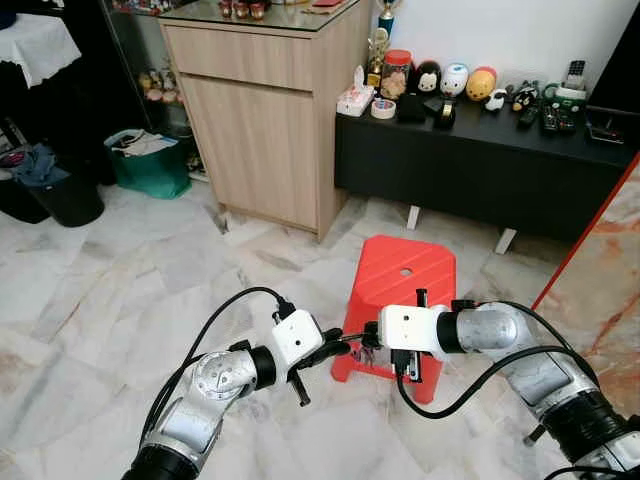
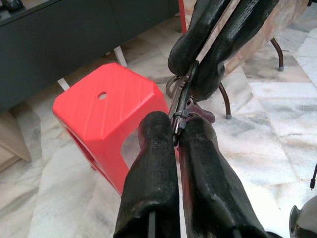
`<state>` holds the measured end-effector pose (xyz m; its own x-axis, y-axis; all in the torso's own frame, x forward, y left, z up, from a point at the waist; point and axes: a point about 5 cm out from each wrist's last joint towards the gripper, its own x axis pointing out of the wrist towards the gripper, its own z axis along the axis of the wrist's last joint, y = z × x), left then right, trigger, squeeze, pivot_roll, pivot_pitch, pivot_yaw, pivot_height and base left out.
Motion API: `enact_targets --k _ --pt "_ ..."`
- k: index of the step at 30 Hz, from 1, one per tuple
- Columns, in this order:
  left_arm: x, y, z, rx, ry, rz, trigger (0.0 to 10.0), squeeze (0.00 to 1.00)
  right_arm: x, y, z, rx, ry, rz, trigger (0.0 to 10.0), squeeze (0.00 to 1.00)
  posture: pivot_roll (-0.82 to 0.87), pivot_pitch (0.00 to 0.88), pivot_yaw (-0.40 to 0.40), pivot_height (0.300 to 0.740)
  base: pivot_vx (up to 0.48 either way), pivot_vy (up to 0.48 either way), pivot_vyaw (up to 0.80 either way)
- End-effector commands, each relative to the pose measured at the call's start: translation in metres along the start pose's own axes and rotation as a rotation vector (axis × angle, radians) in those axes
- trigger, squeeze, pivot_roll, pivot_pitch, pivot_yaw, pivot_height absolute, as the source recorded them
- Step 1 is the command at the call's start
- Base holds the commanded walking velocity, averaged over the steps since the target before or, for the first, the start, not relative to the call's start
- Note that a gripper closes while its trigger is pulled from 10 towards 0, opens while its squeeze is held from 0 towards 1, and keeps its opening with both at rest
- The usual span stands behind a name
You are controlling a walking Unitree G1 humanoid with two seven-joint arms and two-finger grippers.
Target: Hang keys on a hook
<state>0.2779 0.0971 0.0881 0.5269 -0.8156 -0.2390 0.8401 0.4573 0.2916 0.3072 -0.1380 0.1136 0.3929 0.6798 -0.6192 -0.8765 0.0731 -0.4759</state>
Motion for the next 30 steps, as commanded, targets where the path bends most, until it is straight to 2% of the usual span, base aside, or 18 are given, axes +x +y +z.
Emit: enact_targets --k 1,14,15,16,20,21,22,23,30 --pt "-0.0002 0.0039 0.0016 -0.007 -0.007 0.037 0.0 0.0 0.0 -0.0003 0.0004 -0.007 -0.003 0.01 10.0 0.0 0.02 0.044 0.004 0.74 0.0 0.0 0.0" --pt "0.001 0.0036 0.0027 -0.023 -0.021 0.033 0.0 0.0 0.0003 -0.0022 -0.0022 0.001 0.007 -0.005 10.0 0.01 0.03 0.04 0.003 0.74 0.0 0.0 0.0" --pt "0.0011 0.0034 0.0027 -0.024 -0.021 0.031 0.0 0.0 0.0002 -0.0023 -0.0022 0.002 0.006 -0.005 10.0 0.97 0.02 0.039 0.002 0.74 0.0 0.0 0.0" --pt "0.0012 0.0033 0.0027 -0.024 -0.02 0.03 0.0 0.0 0.0001 -0.0024 -0.0021 0.002 0.006 -0.005 10.0 1.0 0.02 0.039 0.002 0.74 0.0 0.0 0.0" --pt "0.0014 0.0025 0.0016 -0.024 -0.012 0.028 0.0 0.0 0.0006 -0.0036 -0.0014 -0.009 0.005 -0.011 10.0 1.0 0.02 0.039 0.001 0.74 0.0 0.0 0.0" --pt "0.0009 0.0022 0.0004 -0.021 -0.006 0.029 0.0 0.0 0.0007 -0.0045 -0.0013 -0.011 0.005 -0.014 10.0 0.56 0.02 0.037 0.001 0.74 0.0 0.0 0.0" --pt "0.0009 0.0022 0.0004 -0.021 -0.006 0.029 0.0 0.0 0.0007 -0.0045 -0.0013 -0.011 0.005 -0.014 10.0 0.56 0.02 0.037 0.001 0.74 0.0 0.0 0.0" --pt "0.0005 0.002 -0.0001 -0.021 -0.004 0.029 0.0 0.0 0.0008 -0.0048 -0.0013 -0.011 0.005 -0.015 10.0 0.33 0.02 0.037 0.001 0.74 0.0 0.0 0.0" --pt "0.0004 0.0018 -0.0003 -0.024 -0.005 0.032 0.0 0.0 0.001 -0.0049 -0.0012 -0.012 0.004 -0.011 10.0 0.35 0.03 0.034 -0.001 0.74 0.0 0.0 0.0"
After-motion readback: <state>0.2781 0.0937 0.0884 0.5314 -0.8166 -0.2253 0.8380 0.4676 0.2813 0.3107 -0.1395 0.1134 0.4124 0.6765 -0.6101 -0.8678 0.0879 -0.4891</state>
